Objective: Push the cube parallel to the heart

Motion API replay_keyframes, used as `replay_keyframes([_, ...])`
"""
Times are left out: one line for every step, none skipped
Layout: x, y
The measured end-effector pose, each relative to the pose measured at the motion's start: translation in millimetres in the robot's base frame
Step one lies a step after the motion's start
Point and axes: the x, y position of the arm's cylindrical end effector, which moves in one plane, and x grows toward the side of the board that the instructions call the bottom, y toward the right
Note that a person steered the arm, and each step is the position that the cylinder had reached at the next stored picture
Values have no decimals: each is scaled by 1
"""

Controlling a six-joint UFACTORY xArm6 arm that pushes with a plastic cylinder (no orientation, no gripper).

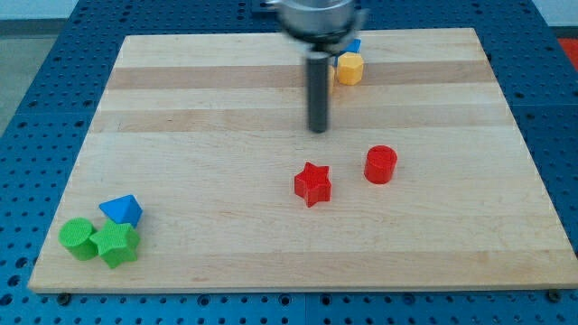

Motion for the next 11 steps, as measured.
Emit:
replay_keyframes([-39,82])
replay_keyframes([-105,91])
replay_keyframes([-140,51])
replay_keyframes([-140,-21])
replay_keyframes([-144,-39])
replay_keyframes([-146,-48])
replay_keyframes([-138,-116])
replay_keyframes([-117,-196])
replay_keyframes([-103,-241])
replay_keyframes([-120,-228])
replay_keyframes([-152,-229])
